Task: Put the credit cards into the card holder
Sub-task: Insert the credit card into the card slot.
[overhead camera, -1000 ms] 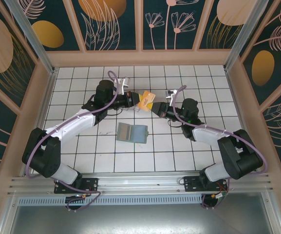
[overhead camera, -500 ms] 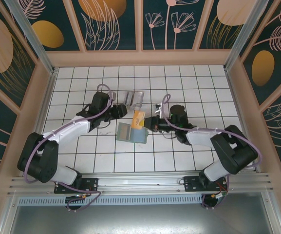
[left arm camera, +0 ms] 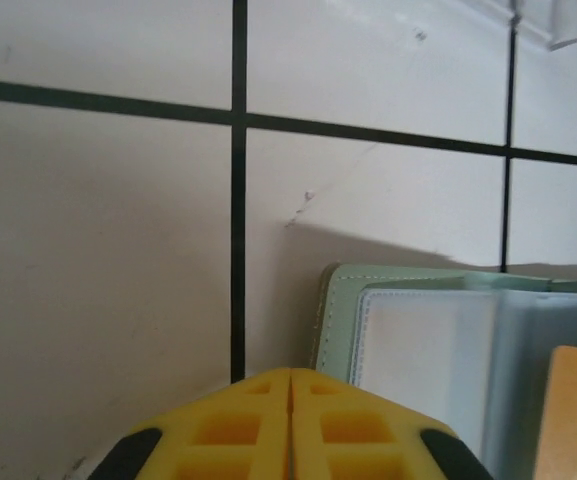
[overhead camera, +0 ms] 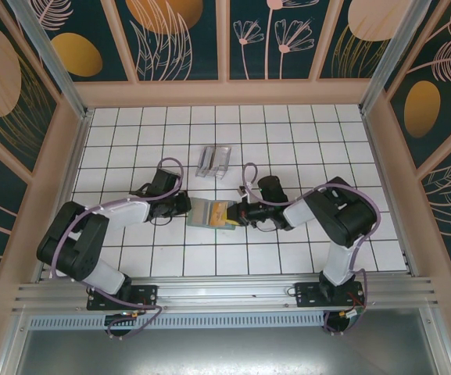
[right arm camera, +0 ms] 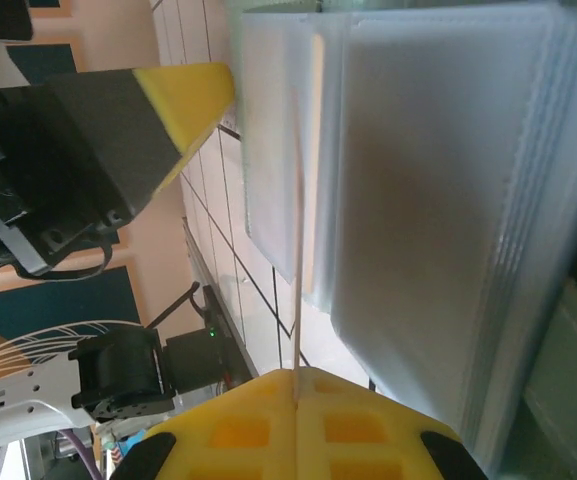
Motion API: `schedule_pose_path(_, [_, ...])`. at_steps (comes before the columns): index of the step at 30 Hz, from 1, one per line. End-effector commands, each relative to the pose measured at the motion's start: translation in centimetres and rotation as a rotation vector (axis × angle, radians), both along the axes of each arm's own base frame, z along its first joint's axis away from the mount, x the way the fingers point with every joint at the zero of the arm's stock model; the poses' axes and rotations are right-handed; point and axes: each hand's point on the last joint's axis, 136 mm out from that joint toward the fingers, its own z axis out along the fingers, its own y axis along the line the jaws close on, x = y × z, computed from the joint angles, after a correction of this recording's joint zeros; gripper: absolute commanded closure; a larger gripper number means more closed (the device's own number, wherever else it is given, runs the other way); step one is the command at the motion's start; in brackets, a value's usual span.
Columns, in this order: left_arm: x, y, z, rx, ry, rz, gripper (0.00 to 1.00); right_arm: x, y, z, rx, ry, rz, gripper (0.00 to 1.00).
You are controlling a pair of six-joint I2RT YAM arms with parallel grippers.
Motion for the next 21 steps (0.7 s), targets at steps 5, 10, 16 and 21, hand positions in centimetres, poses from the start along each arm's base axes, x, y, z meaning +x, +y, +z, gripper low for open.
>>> schedule_pose_path(5, [0.1,-0.7,-1.3,-0.024,0.017,-0.015,0.95,0.8,1.1,-0.6,0.002,-0.032,0.033,1.00])
schedule_pose_path(10, [-0.1,-0.8,-2.0,-0.021,0.041,-0.019,0.95,0.9,1.2,-1.7,-0.012,-0.007,0.039,1.00])
schedule_pose_path(16, [-0.3,-0.2,-2.5,0.019,0.059,-0.023,0.95,0.7,0.5,-1.2,-0.024,-0.021,0.040,1.00])
schedule_pose_path(21, [-0.6,0.3,-3.1,0.059,0.079,-0.031,0.94,1.0,-1.5,-1.5,-0.045,-0.020,0.011,1.00])
